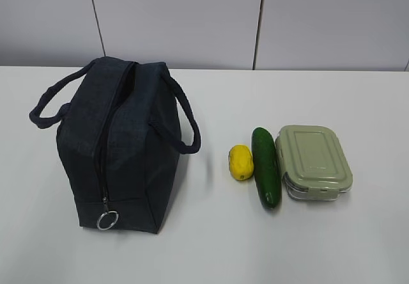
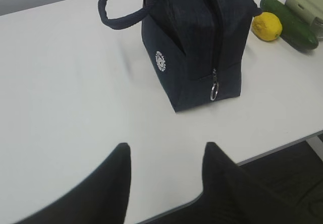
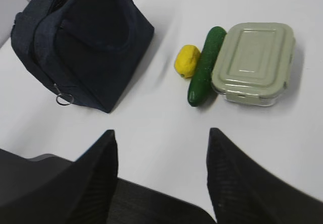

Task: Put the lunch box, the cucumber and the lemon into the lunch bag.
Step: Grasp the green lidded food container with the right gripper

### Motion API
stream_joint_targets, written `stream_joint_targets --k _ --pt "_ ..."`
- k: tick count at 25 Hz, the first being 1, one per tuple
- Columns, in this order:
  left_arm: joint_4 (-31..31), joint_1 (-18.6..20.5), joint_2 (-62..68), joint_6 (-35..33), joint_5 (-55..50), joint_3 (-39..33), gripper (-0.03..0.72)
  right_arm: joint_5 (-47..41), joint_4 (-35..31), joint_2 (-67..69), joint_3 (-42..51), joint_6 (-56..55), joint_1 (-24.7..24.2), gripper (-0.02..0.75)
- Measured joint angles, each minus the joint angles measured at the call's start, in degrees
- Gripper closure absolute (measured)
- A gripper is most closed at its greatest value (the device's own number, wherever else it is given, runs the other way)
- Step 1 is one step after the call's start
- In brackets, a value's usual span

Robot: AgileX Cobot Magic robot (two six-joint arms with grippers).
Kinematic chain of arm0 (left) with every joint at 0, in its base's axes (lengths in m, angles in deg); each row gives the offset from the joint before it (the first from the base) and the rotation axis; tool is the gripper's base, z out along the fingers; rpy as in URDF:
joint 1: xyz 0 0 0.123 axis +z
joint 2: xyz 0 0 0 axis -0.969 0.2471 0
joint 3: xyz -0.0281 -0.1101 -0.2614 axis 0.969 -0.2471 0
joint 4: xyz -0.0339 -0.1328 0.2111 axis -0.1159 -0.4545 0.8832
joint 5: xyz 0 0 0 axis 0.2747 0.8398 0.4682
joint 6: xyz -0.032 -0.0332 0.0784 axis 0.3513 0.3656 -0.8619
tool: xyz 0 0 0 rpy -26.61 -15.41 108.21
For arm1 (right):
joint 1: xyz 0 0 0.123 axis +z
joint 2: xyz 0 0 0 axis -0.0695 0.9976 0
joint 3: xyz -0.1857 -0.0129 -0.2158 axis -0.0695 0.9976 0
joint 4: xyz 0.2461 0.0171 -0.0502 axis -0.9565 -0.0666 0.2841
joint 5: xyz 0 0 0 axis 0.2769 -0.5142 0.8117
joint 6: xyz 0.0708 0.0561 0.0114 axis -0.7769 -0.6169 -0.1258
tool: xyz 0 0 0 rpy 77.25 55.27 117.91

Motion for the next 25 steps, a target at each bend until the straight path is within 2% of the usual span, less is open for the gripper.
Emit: stream_joint_targets --k 12,20,22,25 --pt "0.0 0.0 0.0 0.0 0.0 0.0 0.367 3.3 -27.6 25.4 -0.9 22.7 0.0 0.318" --pt "0.0 0.0 0.0 0.0 0.0 0.0 0.367 0.3 -29.9 39.8 -6.7 29.5 -1.0 0.318" --pt "0.0 0.0 0.0 0.0 0.0 0.0 0.367 -1.1 -30.3 42.7 -7.6 30.9 -3.7 0.318" --pt "0.0 0.0 0.0 0.0 0.0 0.0 0.367 -5.5 -30.4 47.0 -8.9 34.0 -11.7 0.318"
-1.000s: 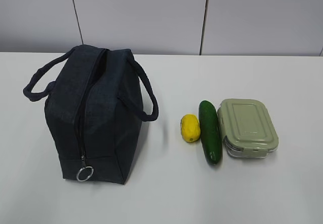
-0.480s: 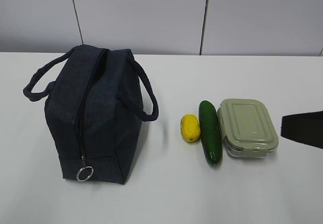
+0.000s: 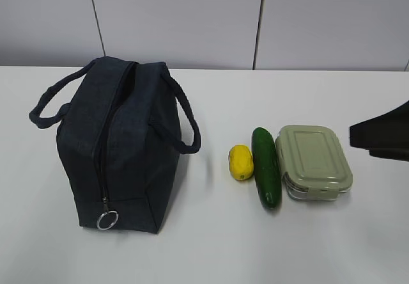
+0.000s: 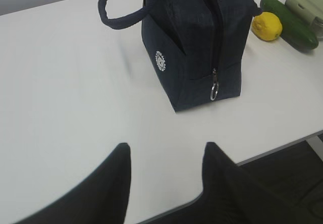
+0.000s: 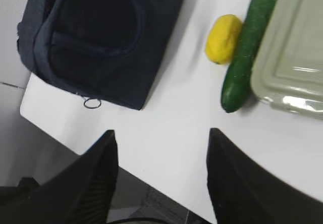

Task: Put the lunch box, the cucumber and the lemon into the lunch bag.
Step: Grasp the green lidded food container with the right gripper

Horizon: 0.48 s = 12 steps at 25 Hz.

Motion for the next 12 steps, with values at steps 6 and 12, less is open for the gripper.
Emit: stream_joint_targets --k 6,12 --pt "0.0 0.0 0.0 0.0 0.0 0.0 0.367 -6.3 -3.8 10.3 -3.3 6.0 -11.0 0.318" --pt "0.0 0.0 0.0 0.0 0.0 0.0 0.368 -9.0 0.3 22.8 -11.2 8.1 -12.1 0.318"
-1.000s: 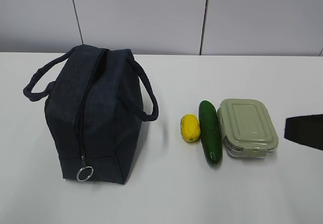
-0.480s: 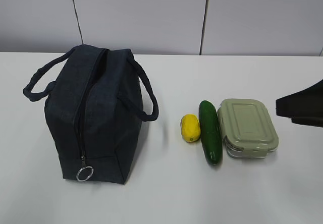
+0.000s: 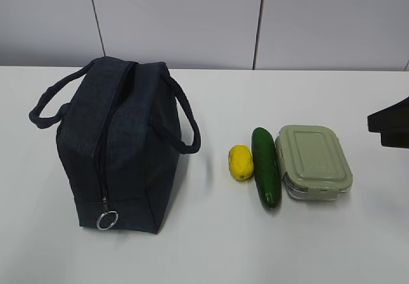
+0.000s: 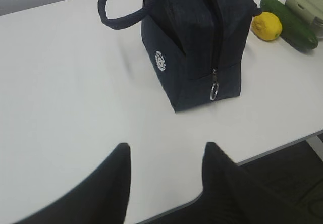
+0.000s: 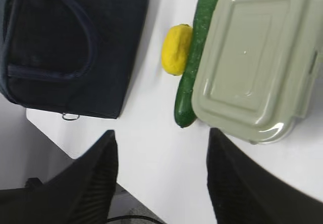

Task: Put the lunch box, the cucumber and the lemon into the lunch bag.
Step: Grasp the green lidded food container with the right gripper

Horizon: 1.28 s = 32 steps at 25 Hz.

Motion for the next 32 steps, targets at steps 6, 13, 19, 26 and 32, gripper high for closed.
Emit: stream_joint_targets --k 6,13,19,26,32 --pt "0.0 0.0 0.0 0.0 0.0 0.0 0.368 0.0 2.3 11.7 -7.2 2.0 0.0 0.318" --pt "0.0 0.0 0.0 0.0 0.0 0.0 0.368 0.0 4.2 21.8 -10.5 2.7 -0.1 0.282" --pt "0.0 0.0 0.0 0.0 0.0 0.0 0.367 0.0 4.2 25.6 -13.6 3.9 -0.1 0.216" --pt "0.0 0.0 0.0 0.0 0.0 0.0 0.368 0.0 1.9 26.7 -16.5 4.7 -0.1 0.155" --pt "0.0 0.0 0.0 0.0 0.0 0.0 0.368 0.0 0.1 28.4 -16.9 4.9 -0.1 0.114"
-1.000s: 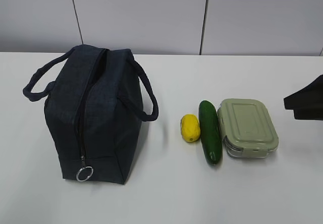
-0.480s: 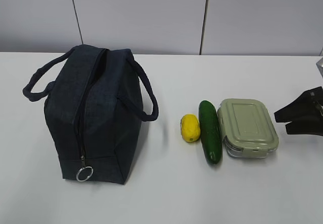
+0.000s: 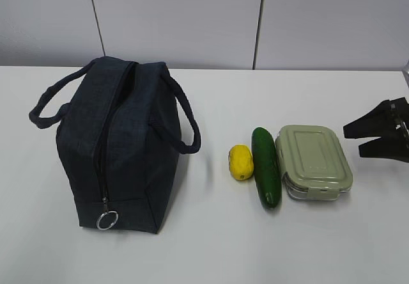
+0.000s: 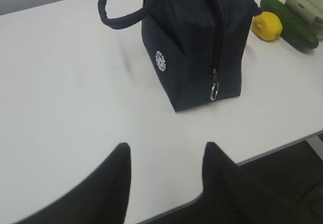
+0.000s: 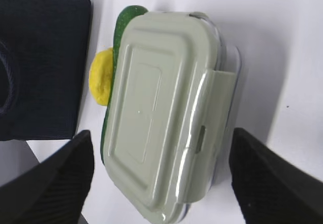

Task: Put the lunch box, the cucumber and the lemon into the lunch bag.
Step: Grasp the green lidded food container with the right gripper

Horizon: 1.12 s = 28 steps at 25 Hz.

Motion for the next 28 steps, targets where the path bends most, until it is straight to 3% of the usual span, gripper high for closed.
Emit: stream_joint_targets --k 18,28 --pt "0.1 0.0 0.0 0.0 0.0 0.0 0.367 0.1 -2.0 8.2 -1.8 0.2 0.0 0.113" --pt "0.1 0.0 0.0 0.0 0.0 0.0 0.399 0.2 -2.7 9.7 -3.0 2.1 2.9 0.113"
